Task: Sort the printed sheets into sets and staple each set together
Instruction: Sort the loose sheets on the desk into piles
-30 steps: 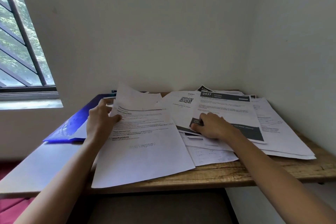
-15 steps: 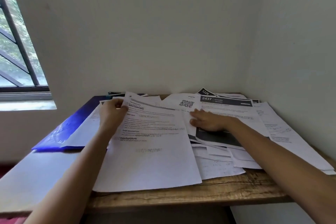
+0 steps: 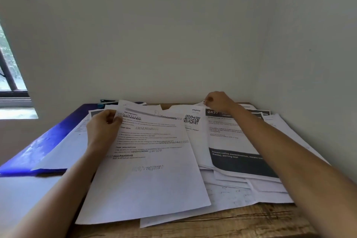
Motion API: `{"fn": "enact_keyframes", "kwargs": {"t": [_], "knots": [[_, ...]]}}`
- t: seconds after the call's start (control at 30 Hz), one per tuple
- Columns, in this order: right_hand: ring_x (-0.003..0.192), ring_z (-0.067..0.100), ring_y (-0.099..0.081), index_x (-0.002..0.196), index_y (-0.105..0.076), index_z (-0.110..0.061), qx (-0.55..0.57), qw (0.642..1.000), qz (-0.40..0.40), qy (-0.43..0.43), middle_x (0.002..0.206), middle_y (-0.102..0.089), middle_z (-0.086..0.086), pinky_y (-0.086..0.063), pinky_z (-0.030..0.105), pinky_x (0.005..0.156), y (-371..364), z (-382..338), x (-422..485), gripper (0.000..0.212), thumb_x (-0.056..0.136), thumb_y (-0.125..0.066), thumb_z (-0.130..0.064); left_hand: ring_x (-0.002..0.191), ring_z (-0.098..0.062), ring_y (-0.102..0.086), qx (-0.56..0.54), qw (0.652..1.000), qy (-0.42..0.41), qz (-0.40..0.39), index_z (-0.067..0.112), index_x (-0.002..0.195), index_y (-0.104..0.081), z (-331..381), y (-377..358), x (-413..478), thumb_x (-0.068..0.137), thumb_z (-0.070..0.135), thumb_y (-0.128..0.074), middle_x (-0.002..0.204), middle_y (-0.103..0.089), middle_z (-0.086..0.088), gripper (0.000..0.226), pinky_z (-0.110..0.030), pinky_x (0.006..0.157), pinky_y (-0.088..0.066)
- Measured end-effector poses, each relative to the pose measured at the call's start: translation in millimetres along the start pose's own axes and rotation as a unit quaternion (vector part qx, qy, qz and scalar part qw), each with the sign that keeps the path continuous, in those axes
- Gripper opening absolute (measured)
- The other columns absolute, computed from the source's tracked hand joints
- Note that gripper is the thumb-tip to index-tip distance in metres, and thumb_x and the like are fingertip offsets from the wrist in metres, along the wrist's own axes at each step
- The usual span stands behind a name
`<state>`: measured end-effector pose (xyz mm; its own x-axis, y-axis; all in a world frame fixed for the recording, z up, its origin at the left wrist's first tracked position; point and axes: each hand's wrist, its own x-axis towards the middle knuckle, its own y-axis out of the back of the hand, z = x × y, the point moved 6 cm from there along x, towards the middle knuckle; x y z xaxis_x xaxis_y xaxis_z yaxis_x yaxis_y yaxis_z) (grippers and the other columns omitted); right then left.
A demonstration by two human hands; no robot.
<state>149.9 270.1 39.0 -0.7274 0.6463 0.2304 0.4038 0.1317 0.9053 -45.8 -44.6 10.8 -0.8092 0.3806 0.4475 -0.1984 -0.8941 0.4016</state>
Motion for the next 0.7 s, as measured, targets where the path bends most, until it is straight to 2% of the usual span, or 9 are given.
{"fn": "enact_keyframes", "kwargs": {"t": [0.07,0.13,0.23,0.3,0.37,0.5,0.57,0.63,0.7], "knots": [[0.094,0.030,-0.059,0.087,-0.065,0.007,0.003,0.999,-0.008,-0.050,0.094,-0.066,0.017,-0.035,0.022,0.070,-12.0,10.2,18.0,0.023,0.093,-0.050,-0.010,0.076,-0.012,-0.060,-0.004,1.000,0.001,0.005,0.013,0.101,-0.070,1.8,1.1,0.0,0.093,0.017,-0.059,0.091,-0.069,0.000,0.014,-0.019,0.064,-0.042],[0.085,0.027,-0.055,0.076,-0.059,0.001,-0.004,0.996,-0.031,-0.083,0.082,-0.060,0.014,-0.037,0.025,0.064,-26.1,14.2,29.7,0.021,0.091,-0.050,-0.011,0.074,-0.010,-0.059,-0.005,1.000,-0.001,0.010,0.014,0.100,-0.069,3.3,2.0,0.1,0.093,0.017,-0.059,0.089,-0.067,0.001,0.013,-0.018,0.064,-0.041],[0.090,0.029,-0.057,0.092,-0.064,0.005,-0.038,0.993,-0.059,-0.092,0.092,-0.062,0.018,-0.043,0.028,0.073,-43.5,16.5,44.0,0.021,0.090,-0.055,-0.014,0.072,-0.008,-0.058,-0.014,1.000,0.001,0.012,0.016,0.098,-0.068,4.8,2.7,-0.4,0.094,0.018,-0.059,0.087,-0.065,0.003,0.011,-0.016,0.063,-0.041],[0.087,0.027,-0.056,0.095,-0.065,0.006,-0.054,0.993,-0.058,-0.091,0.090,-0.060,0.016,-0.043,0.027,0.072,-47.6,15.9,49.8,0.021,0.086,-0.061,-0.013,0.069,-0.001,-0.056,-0.019,1.000,0.000,0.014,0.019,0.096,-0.066,6.2,3.5,-0.6,0.094,0.018,-0.058,0.085,-0.064,0.004,0.007,-0.013,0.060,-0.039],[0.090,0.027,-0.060,0.102,-0.067,0.007,-0.064,0.992,-0.055,-0.092,0.097,-0.066,0.017,-0.047,0.029,0.074,-49.7,15.2,54.9,0.026,0.083,-0.065,-0.010,0.068,0.002,-0.055,-0.026,1.000,0.004,0.016,0.022,0.094,-0.064,7.2,4.2,-1.1,0.095,0.018,-0.058,0.083,-0.063,0.007,0.006,-0.012,0.059,-0.038],[0.101,0.028,-0.063,0.109,-0.067,0.004,-0.062,0.991,-0.060,-0.099,0.109,-0.068,0.017,-0.052,0.033,0.086,-52.8,13.7,58.5,0.030,0.081,-0.068,-0.006,0.070,-0.002,-0.059,-0.037,0.999,0.011,0.017,0.021,0.094,-0.065,6.1,6.3,-1.0,0.094,0.018,-0.059,0.083,-0.065,0.005,0.007,-0.015,0.061,-0.043],[0.102,0.029,-0.063,0.110,-0.067,0.004,-0.055,0.991,-0.066,-0.102,0.110,-0.068,0.016,-0.052,0.032,0.084,-52.3,13.1,59.0,0.033,0.079,-0.071,-0.006,0.074,-0.011,-0.064,-0.046,0.999,0.017,0.019,0.020,0.095,-0.067,3.4,8.0,0.5,0.094,0.019,-0.060,0.086,-0.068,0.002,0.008,-0.025,0.070,-0.051],[0.098,0.029,-0.063,0.105,-0.067,0.005,-0.045,0.990,-0.077,-0.109,0.105,-0.067,0.016,-0.049,0.030,0.073,-51.4,10.7,56.4,0.030,0.077,-0.071,-0.005,0.078,-0.016,-0.066,-0.051,0.998,0.023,0.021,0.018,0.097,-0.068,0.6,9.6,2.2,0.093,0.020,-0.060,0.087,-0.070,0.001,0.009,-0.034,0.078,-0.055],[0.090,0.028,-0.062,0.080,-0.064,-0.001,-0.043,0.991,-0.066,-0.106,0.089,-0.065,0.013,-0.046,0.028,0.067,-48.4,7.3,54.9,0.010,0.075,-0.072,-0.006,0.079,-0.017,-0.066,-0.050,0.998,0.027,0.024,0.019,0.097,-0.068,-1.3,10.8,3.3,0.093,0.020,-0.060,0.087,-0.069,0.001,0.009,-0.036,0.080,-0.054]]}}
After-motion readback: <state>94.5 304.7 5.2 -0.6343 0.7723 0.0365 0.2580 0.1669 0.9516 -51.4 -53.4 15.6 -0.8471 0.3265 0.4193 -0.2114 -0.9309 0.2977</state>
